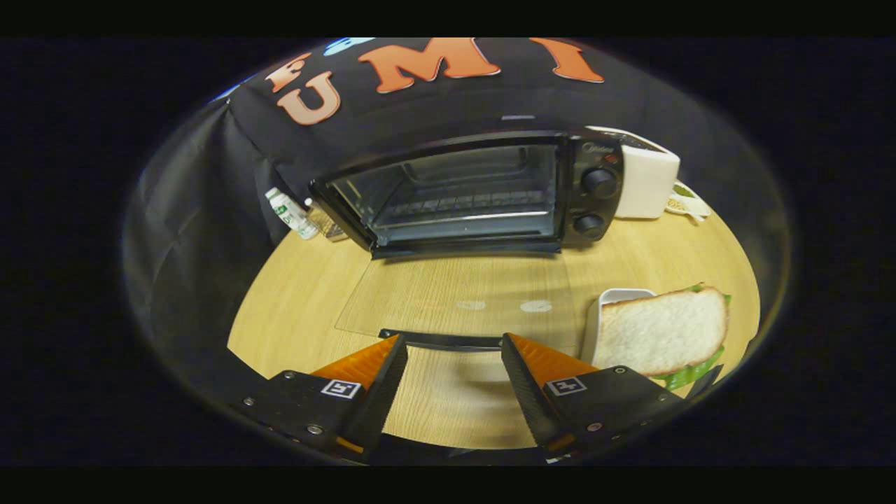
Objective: Open the toaster oven, put the food inside, and close the toaster oven door.
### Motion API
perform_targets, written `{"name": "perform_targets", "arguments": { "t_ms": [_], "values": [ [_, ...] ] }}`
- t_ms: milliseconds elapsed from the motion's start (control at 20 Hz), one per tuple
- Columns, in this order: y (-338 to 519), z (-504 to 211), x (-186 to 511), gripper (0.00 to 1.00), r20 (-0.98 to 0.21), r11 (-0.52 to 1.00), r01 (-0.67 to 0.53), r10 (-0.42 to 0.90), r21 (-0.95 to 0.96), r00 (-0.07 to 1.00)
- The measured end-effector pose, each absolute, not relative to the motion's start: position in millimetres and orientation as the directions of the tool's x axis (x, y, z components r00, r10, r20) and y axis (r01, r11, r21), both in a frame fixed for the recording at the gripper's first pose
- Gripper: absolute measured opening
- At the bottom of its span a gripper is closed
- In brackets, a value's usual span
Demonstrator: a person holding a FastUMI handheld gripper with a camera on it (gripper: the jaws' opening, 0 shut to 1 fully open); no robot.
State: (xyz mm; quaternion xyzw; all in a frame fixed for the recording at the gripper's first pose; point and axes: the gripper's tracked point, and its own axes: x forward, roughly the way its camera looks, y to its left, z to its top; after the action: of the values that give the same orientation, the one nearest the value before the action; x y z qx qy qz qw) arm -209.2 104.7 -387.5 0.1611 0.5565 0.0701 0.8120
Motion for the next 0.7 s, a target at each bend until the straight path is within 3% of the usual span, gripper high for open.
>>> {"name": "perform_targets", "arguments": {
  "t_ms": [250,450,700],
  "values": [
    [18.4,-348.9,-196.2,0.95,-0.878,0.952,0.147,0.18,0.269,0.443],
    [-43.0,-345.1,-196.1,0.99,-0.895,0.956,0.221,0.078,0.191,0.438],
    [-86.4,-384.2,-220.9,0.99,-0.942,0.95,0.278,0.046,0.144,0.332]
  ]
}}
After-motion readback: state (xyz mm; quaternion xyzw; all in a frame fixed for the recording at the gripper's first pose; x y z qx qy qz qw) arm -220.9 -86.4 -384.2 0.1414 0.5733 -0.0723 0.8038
